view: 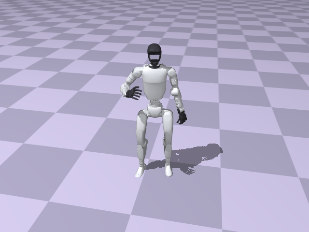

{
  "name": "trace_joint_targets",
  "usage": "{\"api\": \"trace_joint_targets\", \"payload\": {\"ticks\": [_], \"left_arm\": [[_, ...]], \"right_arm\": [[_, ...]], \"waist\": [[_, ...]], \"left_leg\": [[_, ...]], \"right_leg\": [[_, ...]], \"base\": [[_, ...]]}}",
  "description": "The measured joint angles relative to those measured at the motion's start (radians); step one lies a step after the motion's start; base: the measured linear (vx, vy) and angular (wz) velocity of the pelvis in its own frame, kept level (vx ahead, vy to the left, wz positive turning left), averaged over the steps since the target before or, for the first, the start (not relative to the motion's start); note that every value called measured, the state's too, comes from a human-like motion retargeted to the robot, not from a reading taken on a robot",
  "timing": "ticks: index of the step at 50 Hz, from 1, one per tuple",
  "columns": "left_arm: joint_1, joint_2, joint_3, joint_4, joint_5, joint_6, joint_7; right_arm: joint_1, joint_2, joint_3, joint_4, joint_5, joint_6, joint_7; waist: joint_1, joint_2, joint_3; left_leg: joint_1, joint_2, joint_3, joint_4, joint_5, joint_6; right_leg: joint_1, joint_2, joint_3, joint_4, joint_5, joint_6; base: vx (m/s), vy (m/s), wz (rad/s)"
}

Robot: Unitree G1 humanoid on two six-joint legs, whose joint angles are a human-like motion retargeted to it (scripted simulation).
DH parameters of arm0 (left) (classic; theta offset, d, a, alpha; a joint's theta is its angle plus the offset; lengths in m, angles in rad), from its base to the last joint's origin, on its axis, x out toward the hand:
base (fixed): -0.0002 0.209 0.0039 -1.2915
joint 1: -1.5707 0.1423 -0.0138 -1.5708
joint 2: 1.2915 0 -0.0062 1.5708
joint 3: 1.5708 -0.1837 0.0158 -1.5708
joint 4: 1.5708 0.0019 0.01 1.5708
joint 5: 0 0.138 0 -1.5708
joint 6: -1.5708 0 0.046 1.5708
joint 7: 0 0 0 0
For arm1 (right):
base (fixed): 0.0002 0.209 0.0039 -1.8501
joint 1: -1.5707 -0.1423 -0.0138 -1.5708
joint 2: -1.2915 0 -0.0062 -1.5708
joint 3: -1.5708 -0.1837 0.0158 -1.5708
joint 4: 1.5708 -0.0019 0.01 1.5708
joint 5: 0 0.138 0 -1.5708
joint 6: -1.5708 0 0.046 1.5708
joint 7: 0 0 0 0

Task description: Upper body actions

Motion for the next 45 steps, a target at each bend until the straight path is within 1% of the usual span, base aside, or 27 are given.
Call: {"api": "trace_joint_targets", "payload": {"ticks": [8,13,38,45], "left_arm": [[0.006,-0.017,-0.003,0.008,0.0,-0.002,0.001],[0.004,-0.028,-0.012,0.009,0.005,-0.005,0.0],[0.0,-0.04,-0.02,0.01,0.01,-0.006,0.002],[-0.005,-0.045,-0.018,0.016,0.013,-0.005,0.002]], "right_arm": [[0.016,0.112,-0.018,-0.015,-0.064,-0.028,-0.064],[0.0,0.152,-0.003,0.007,-0.055,-0.038,-0.062],[0.011,0.22,-0.045,0.007,-0.08,-0.057,-0.104],[0.083,0.281,-0.09,0.057,-0.128,-0.073,-0.115]], "waist": [[-0.002,-0.004,-0.012],[-0.003,-0.001,-0.014],[-0.019,0.004,-0.014],[-0.025,0.009,-0.012]], "left_leg": [[-0.004,-0.001,-0.003,0.0,0.0,-0.001],[-0.005,0.001,0.0,0.0,0.0,-0.003],[-0.015,0.009,0.0,0.001,0.006,-0.012],[-0.021,0.01,-0.007,0.0,0.01,-0.014]], "right_leg": [[0.003,0.002,-0.003,-0.012,0.001,-0.002],[-0.001,0.005,0.004,-0.014,0.002,-0.004],[-0.008,0.015,0.006,-0.019,0.001,-0.014],[-0.007,0.015,-0.004,-0.021,-0.001,-0.015]], "base": [[0.0,0.0,0.0],[0.0,0.0,0.0],[0.0,0.0,0.0],[0.0,0.0,0.0]]}}
